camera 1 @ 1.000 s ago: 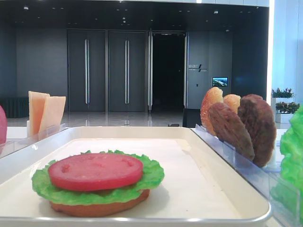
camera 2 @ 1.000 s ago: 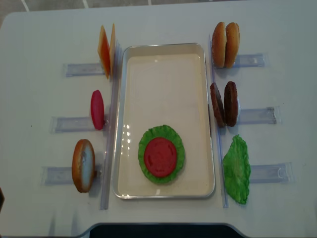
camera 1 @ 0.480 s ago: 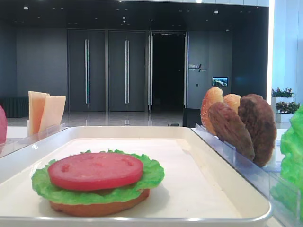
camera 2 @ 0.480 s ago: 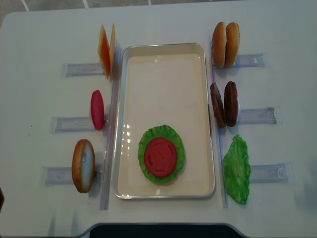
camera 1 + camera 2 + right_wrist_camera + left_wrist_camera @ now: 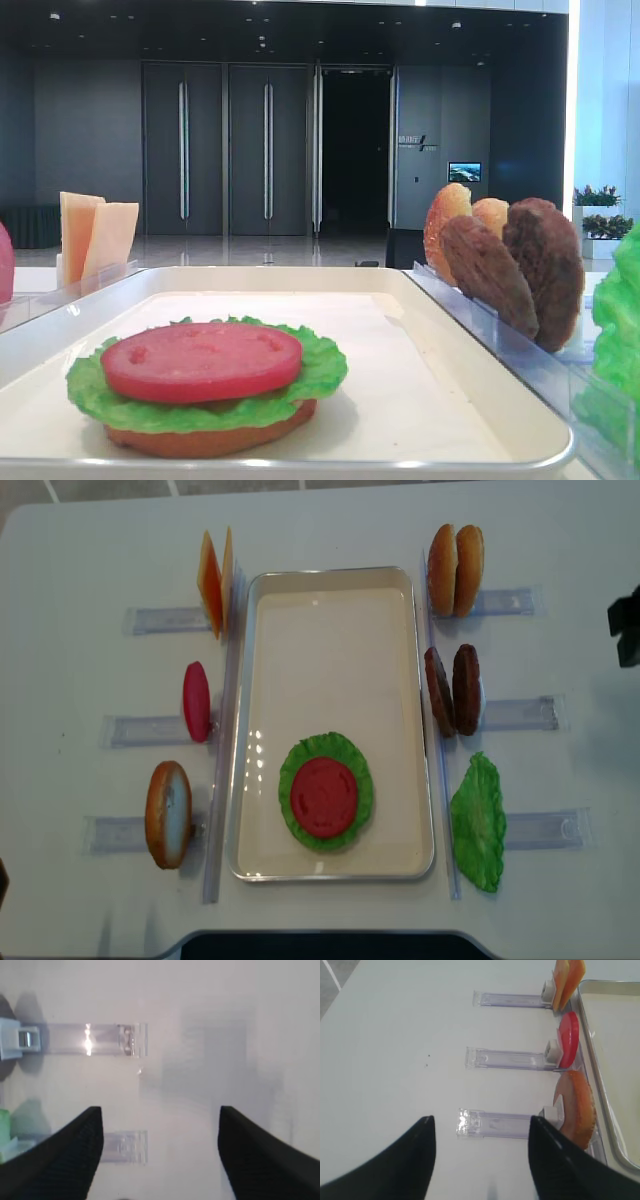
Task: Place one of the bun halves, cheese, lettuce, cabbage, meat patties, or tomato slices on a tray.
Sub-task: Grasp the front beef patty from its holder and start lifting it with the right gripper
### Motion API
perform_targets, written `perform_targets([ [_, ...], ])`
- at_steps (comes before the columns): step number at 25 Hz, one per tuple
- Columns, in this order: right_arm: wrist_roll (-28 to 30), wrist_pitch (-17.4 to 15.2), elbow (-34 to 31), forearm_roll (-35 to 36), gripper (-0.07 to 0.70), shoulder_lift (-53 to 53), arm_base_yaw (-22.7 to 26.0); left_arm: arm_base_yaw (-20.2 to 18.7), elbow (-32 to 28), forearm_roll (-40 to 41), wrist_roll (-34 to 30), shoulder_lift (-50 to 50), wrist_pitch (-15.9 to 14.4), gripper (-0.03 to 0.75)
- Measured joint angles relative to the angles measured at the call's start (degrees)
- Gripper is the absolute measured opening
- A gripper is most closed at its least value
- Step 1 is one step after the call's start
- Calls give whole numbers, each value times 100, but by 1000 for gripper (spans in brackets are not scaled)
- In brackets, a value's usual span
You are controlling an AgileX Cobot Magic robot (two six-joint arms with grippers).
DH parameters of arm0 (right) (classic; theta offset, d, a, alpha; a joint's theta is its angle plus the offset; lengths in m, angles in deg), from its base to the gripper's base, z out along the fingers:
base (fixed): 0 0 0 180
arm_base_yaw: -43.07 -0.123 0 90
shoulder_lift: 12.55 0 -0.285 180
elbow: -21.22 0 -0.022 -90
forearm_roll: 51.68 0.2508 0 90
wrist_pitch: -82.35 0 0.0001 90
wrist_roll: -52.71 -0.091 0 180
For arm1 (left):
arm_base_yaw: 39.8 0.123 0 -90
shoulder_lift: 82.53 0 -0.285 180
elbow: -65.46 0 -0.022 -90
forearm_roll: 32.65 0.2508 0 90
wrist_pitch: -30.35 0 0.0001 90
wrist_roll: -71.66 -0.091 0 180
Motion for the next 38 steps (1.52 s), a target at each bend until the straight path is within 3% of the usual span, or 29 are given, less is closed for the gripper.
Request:
perform_targets([
  [6, -123, -277, 1031, 43, 493, 897, 0, 0, 0, 0, 0, 0, 0, 452],
  [11, -413, -426, 1257, 200, 493, 1132, -52, 0, 0, 0, 0, 0, 0, 452],
  [18, -1537, -438, 1257, 183, 493, 1133, -1043, 0, 0, 0, 0, 0, 0, 452],
  [27, -2827, -13, 1264, 183, 493, 1220, -2716, 0, 0, 0, 0, 0, 0, 452],
  [34, -3215, 413, 1264, 243, 493, 1440, -3418, 0, 0, 0, 0, 0, 0, 452],
  [38, -3243, 576, 1264, 288, 493, 1565, -3508, 0, 0, 0, 0, 0, 0, 452],
])
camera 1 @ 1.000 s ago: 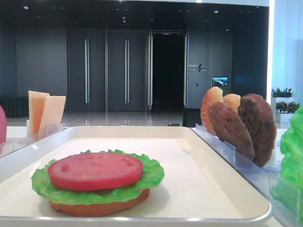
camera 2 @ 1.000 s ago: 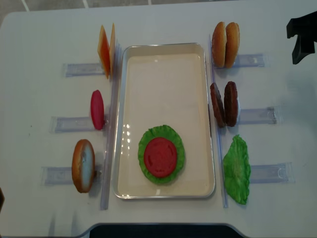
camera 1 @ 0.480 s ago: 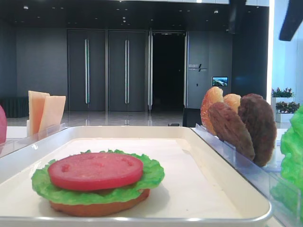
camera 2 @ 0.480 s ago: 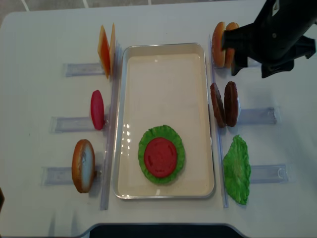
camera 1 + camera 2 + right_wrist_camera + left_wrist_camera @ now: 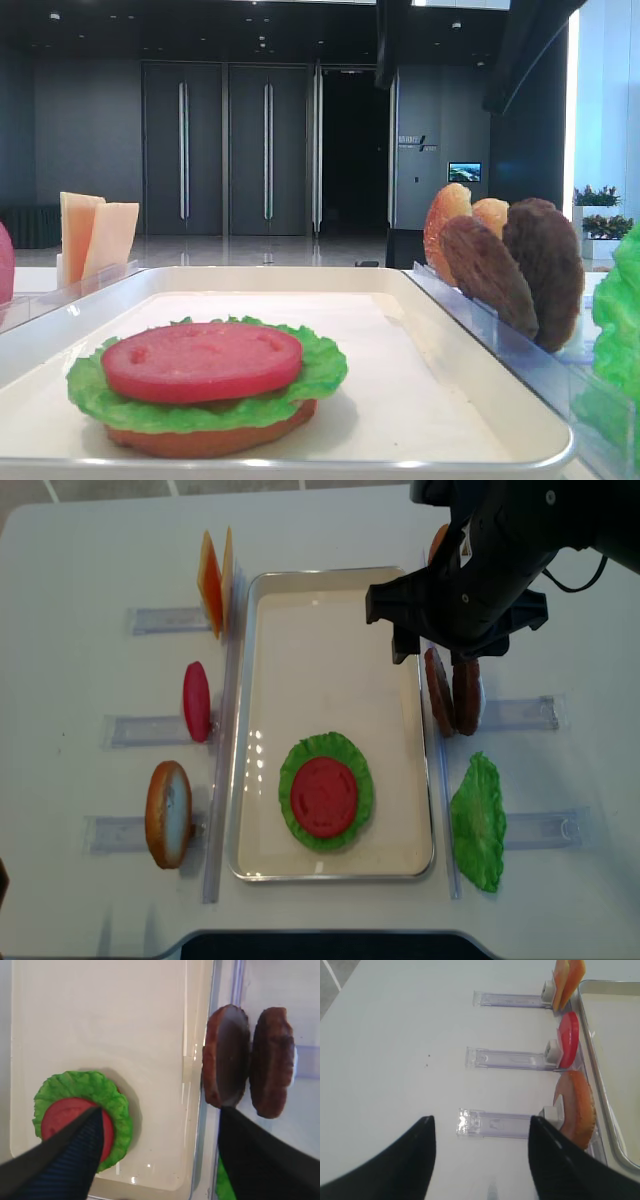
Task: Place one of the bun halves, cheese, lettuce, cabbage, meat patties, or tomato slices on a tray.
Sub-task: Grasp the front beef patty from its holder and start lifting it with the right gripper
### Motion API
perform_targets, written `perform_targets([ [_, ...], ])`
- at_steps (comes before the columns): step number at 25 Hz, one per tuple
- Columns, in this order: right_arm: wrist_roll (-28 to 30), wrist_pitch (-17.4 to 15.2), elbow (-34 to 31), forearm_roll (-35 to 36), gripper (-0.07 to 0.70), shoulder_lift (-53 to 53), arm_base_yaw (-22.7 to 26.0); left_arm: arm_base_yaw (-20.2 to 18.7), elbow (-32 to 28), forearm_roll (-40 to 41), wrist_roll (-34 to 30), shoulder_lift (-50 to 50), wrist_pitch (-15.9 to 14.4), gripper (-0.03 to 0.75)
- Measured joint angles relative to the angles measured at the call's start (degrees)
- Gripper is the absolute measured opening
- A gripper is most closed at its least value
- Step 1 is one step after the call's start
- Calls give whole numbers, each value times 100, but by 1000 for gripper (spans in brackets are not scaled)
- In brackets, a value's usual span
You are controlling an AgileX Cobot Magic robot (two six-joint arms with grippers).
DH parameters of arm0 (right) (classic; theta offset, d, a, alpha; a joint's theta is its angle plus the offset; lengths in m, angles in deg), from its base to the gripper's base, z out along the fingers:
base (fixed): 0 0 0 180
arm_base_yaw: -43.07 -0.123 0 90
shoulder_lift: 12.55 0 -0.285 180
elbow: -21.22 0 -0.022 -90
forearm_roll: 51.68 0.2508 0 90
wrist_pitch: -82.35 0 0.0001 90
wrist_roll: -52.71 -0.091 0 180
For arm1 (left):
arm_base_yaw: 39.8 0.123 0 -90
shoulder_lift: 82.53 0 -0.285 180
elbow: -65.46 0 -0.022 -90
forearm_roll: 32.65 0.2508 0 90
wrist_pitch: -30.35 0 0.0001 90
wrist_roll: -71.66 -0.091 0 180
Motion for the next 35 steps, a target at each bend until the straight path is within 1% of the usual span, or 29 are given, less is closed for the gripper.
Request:
perform_targets([
  [5, 98, 32, 0, -11, 493, 280, 0, 0, 0, 0, 0, 0, 0, 452],
  [11, 149, 129, 0, -281, 493, 566, 0, 0, 0, 0, 0, 0, 0, 452],
  [16, 207, 172, 2, -306, 493, 698, 0, 0, 0, 0, 0, 0, 0, 452],
  [28, 387, 191, 2, -332, 491, 1021, 0, 0, 0, 0, 0, 0, 0, 452],
  [35, 404, 192, 6, -598, 485, 1218, 0, 0, 0, 0, 0, 0, 0, 452],
])
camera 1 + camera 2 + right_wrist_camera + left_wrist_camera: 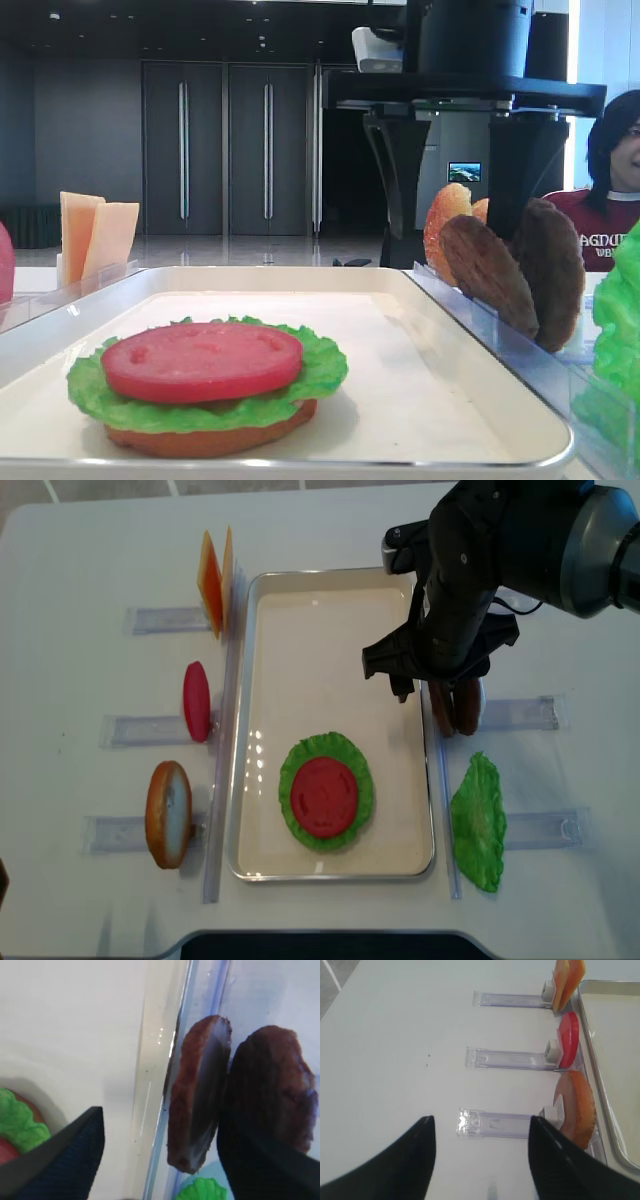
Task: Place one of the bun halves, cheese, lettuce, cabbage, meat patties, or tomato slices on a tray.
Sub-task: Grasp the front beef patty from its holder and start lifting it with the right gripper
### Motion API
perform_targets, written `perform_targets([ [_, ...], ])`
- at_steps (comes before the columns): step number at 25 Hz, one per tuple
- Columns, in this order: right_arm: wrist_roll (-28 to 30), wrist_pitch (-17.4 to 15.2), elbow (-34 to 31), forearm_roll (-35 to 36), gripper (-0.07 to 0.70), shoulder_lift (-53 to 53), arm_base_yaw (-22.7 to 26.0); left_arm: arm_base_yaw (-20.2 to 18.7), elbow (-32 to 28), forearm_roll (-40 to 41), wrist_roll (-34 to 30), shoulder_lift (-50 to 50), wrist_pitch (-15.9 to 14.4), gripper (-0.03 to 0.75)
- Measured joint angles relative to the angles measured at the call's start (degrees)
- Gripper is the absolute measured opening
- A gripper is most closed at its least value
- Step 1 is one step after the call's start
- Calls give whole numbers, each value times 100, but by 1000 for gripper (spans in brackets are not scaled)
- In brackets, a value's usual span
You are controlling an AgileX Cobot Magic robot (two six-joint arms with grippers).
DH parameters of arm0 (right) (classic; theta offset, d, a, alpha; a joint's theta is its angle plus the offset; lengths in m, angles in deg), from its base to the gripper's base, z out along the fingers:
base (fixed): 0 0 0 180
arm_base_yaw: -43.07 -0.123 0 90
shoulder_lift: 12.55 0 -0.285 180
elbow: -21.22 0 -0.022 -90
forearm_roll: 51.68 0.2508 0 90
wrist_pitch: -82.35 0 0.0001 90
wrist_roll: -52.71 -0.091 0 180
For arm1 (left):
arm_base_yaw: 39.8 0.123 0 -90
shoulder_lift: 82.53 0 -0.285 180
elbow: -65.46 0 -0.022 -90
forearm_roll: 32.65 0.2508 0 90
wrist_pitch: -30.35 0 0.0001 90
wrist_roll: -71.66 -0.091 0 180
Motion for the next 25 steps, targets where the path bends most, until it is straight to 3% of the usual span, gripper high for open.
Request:
perform_targets([
  [7, 0, 0, 2, -247, 448, 218, 0, 0, 0, 0, 0, 0, 0, 452],
  [16, 0, -61, 6, -494, 187, 325, 0, 0, 0, 0, 0, 0, 0, 452],
  [25, 0, -176, 35, -530, 156, 249, 0, 0, 0, 0, 0, 0, 0, 452],
])
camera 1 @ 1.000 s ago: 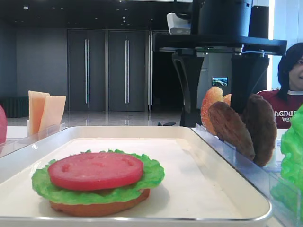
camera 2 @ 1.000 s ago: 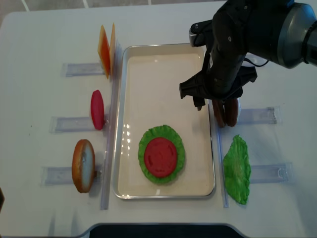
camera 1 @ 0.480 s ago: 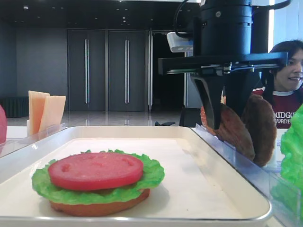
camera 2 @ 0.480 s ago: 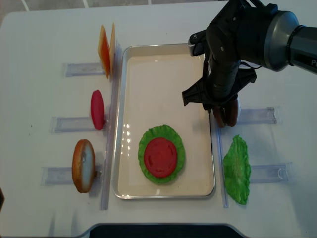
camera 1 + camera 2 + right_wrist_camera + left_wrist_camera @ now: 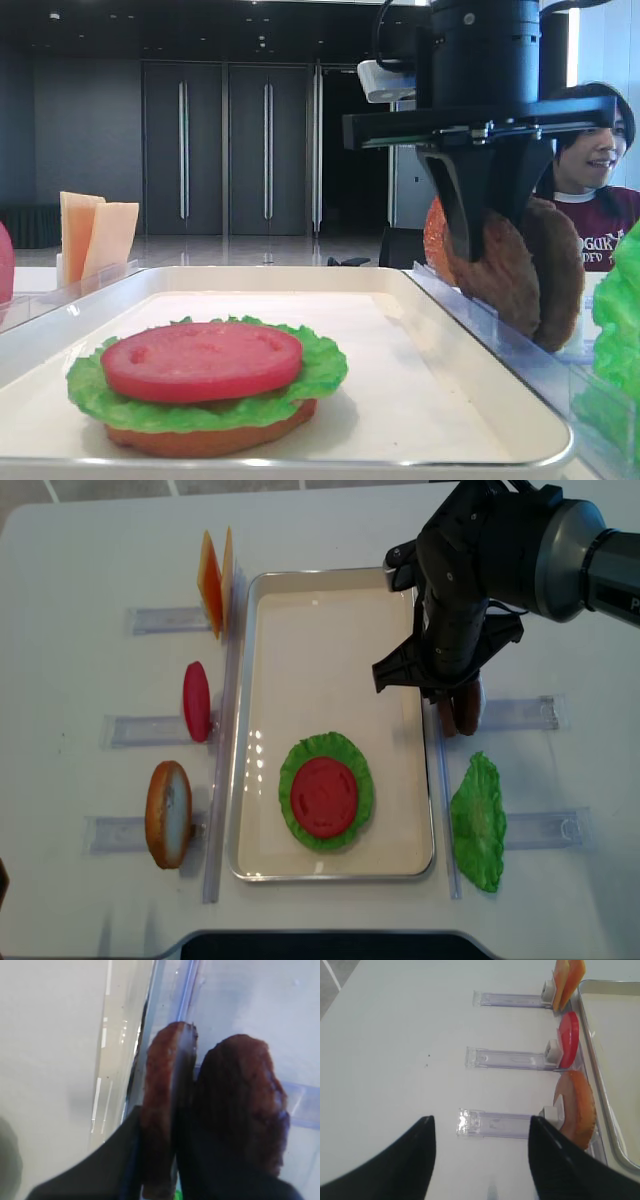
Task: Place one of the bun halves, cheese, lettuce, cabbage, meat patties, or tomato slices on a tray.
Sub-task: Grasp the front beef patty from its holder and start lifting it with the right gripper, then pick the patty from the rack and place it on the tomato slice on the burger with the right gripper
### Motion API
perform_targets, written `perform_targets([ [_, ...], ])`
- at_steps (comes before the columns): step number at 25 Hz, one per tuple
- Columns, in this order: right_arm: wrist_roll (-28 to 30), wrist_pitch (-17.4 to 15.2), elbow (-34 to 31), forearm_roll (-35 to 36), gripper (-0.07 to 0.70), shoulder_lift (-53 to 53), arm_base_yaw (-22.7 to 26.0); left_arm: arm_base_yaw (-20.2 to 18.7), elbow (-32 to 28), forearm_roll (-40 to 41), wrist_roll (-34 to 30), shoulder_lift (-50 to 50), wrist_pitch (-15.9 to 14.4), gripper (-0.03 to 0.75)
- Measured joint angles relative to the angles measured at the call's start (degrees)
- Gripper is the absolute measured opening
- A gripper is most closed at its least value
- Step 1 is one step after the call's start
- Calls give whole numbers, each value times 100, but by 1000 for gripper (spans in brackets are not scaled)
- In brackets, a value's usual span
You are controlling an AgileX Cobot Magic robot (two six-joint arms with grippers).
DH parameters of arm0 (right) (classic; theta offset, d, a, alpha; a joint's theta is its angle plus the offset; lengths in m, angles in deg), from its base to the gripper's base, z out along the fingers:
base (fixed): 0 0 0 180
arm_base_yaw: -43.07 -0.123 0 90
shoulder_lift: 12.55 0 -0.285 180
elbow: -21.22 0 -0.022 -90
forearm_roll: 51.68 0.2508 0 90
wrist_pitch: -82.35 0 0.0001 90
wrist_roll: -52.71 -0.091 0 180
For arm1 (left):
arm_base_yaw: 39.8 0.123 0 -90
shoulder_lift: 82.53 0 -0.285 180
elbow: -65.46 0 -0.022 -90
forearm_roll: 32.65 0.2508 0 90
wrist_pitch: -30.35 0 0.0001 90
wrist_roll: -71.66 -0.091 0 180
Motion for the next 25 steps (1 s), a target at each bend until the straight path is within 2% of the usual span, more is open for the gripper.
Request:
perform_targets([
  [11, 5, 32, 0, 129, 136, -957, 0, 0, 0, 0, 0, 0, 0, 452],
  [17, 92, 0, 0, 456, 136, -1617, 0, 0, 0, 0, 0, 0, 0, 452],
  [20, 313, -111, 0, 786, 136, -1927, 0, 0, 0, 0, 0, 0, 0, 452],
  [23, 755, -112, -130, 1556, 136, -2179, 0, 0, 0, 0, 0, 0, 0, 452],
  [25, 1233, 143, -382, 2216, 136, -2351, 0, 0, 0, 0, 0, 0, 0, 452],
])
